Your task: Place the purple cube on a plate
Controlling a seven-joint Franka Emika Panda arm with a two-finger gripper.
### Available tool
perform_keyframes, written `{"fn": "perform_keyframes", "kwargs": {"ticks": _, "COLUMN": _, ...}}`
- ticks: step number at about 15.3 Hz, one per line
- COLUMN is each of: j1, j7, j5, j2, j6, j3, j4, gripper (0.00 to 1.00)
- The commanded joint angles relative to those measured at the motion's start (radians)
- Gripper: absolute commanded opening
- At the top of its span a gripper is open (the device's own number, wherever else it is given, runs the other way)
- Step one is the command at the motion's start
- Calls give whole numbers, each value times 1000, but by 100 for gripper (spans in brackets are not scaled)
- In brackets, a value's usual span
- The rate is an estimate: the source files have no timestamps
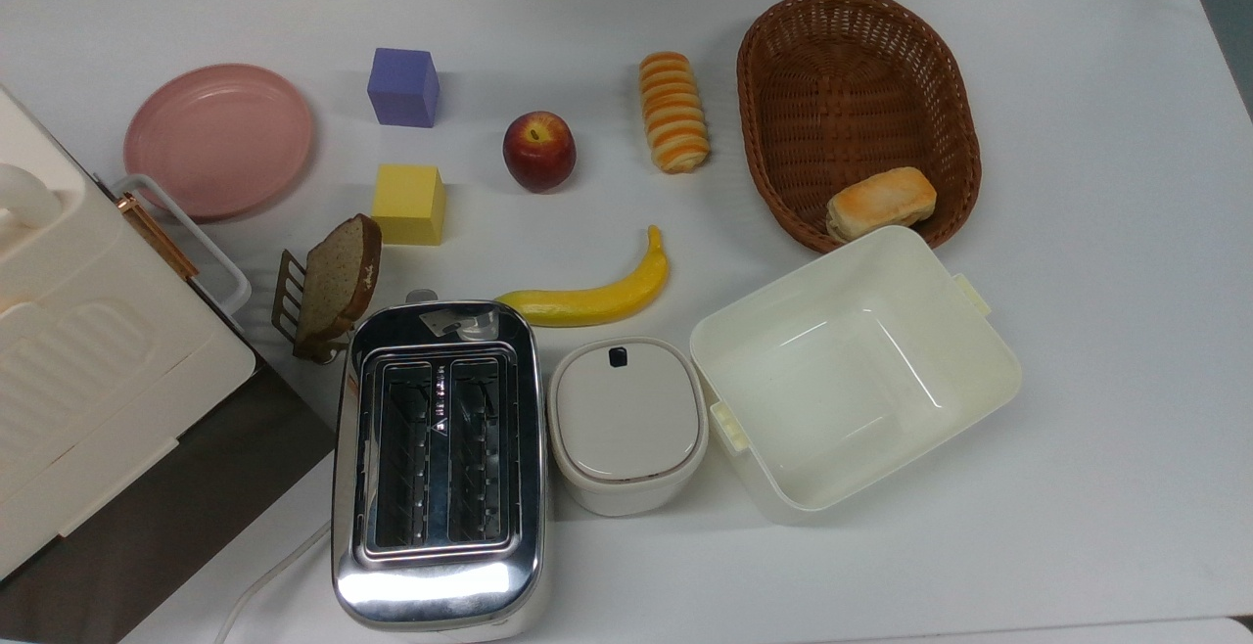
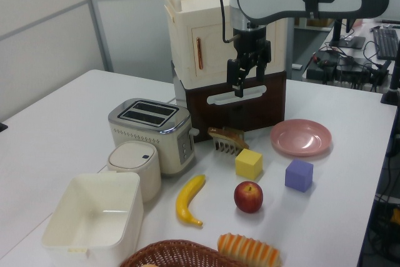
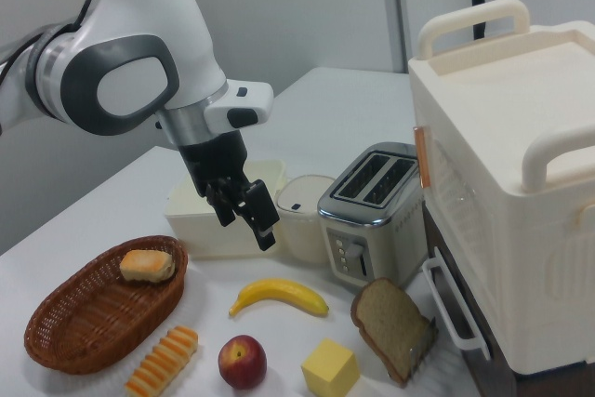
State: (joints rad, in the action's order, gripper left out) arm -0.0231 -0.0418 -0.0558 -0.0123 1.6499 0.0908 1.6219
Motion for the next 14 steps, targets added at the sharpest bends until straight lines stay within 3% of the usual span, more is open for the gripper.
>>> {"fn": "perform_keyframes", "kwargs": {"ticks": 1, "j1": -35, "j7": 49, "j5": 57, "j2": 17, "j6": -28, "j3": 7, "j4": -43, "gripper": 100}}
{"fn": "perform_keyframes", "kwargs": {"ticks": 10, "j1": -46, "j7": 43, "j5": 56, "j2": 18, "j6": -35, "j3": 7, "j4": -51, "gripper": 100}}
{"fn": "perform_keyframes", "kwargs": {"ticks": 14, "j1": -47, "j7": 46, "j5": 54, "j2": 20, "j6": -96, "j3": 7, "j4": -118, "gripper": 100}}
